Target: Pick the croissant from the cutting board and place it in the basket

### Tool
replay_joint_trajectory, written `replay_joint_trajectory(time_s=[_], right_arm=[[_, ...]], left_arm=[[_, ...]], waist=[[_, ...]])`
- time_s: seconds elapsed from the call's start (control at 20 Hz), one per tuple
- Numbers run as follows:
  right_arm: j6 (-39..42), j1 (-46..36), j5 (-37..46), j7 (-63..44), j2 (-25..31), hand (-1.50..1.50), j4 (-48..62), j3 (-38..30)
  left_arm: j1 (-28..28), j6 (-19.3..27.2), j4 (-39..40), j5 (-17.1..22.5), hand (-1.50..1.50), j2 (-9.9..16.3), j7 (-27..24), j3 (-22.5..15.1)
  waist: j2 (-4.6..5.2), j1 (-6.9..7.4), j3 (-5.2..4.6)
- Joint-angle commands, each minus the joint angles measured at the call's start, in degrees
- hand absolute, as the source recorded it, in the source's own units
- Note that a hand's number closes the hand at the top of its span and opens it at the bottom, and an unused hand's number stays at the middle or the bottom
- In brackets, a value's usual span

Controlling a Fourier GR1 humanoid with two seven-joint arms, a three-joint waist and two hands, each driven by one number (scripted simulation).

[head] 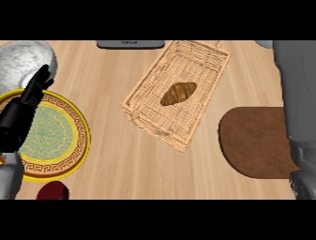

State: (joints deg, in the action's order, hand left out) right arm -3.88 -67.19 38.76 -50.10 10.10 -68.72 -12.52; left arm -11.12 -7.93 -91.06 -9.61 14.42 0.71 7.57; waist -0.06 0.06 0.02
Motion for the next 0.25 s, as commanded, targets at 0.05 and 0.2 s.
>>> replay_joint_trajectory(time_s=[0.05,0.2], right_arm=[[-5.4,5.2,-0.5,0.9,4.5,-1.50,-5.2,-5.4],[-5.7,10.0,-2.1,1.7,6.8,-1.50,-10.5,-7.7]], left_arm=[[1.7,2.6,-0.7,-3.1,0.00,-2.6,-1.6,-2.6],[-1.4,-0.9,1.2,0.4,0.00,0.9,0.9,0.8]], waist=[[-0.09,-0.66,0.01],[-0.17,-0.90,0.01]])
